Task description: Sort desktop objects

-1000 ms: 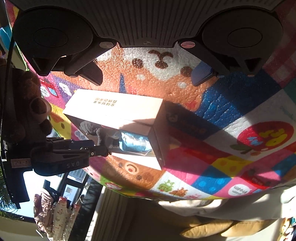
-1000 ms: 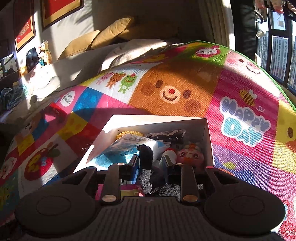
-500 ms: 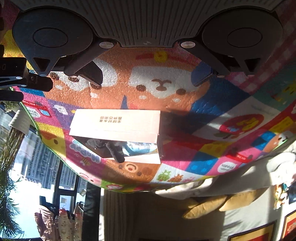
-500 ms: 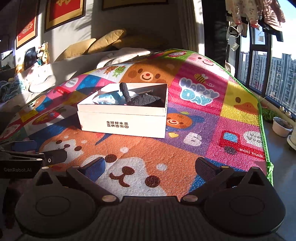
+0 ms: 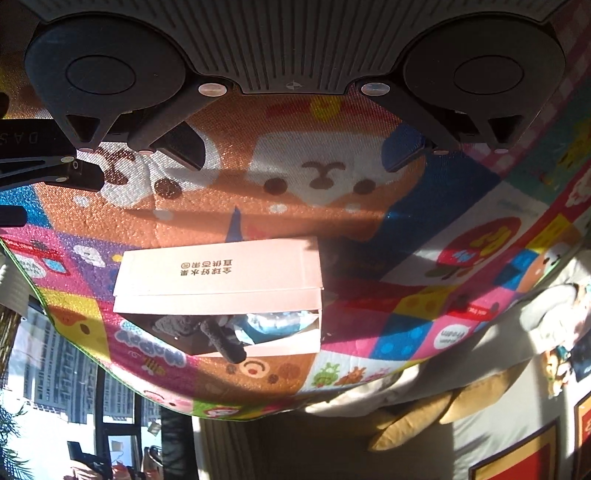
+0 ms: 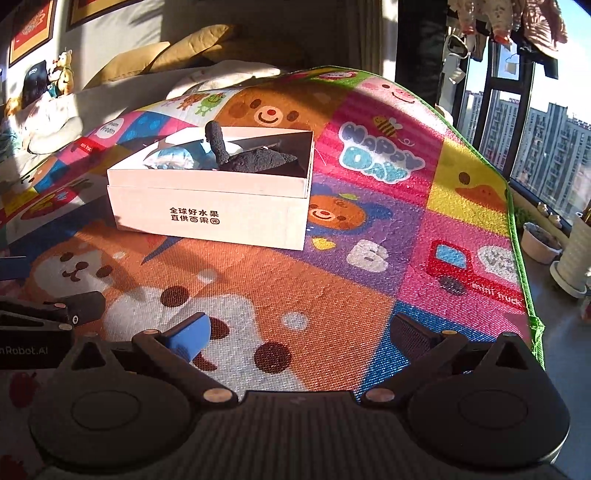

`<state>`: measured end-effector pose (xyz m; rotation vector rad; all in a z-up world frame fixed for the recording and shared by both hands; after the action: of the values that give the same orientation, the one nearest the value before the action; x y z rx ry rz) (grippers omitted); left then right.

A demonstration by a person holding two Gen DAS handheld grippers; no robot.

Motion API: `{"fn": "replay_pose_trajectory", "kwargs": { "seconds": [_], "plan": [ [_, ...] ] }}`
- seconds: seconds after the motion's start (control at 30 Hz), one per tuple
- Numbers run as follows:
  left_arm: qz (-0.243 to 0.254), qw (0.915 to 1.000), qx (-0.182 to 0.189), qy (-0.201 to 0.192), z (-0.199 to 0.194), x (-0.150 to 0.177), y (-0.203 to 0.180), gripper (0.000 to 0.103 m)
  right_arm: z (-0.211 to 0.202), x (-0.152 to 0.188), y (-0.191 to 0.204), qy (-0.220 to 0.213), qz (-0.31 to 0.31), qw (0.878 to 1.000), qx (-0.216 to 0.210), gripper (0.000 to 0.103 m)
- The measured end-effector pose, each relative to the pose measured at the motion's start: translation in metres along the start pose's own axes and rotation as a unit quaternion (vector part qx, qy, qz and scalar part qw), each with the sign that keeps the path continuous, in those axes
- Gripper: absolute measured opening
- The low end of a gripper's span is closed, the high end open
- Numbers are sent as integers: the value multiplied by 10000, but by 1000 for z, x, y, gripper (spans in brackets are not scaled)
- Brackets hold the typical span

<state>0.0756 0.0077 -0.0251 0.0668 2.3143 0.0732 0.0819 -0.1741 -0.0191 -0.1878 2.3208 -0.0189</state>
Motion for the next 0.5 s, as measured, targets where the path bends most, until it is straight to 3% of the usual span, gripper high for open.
{"fn": "replay_pose_trajectory", "kwargs": {
  "seconds": [0.03,0.2,0.5],
  "plan": [
    [38,9999,14,94,3,1,-1,103,7,2,1,228,-28,9997,-31,103],
    [-153,9994,196,245,8,4,4,103,6,10,-12,156,410,9982,-416,103],
    [-170,9993,206,268,8,3,3,103,8,10,-6,198,270,9991,-269,103]
  ]
}}
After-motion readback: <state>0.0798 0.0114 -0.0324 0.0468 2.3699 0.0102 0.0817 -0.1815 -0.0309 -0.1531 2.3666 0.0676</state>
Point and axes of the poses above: each gripper's, at about its wrist camera, not at the fingertips, and z roughly the way its jaws point, y to its left, x to its underside, the point moved 5 cm from there along z, roughly the way its jaws point, and after that the axes turned 6 degrees about y, right-handed, at the moved point
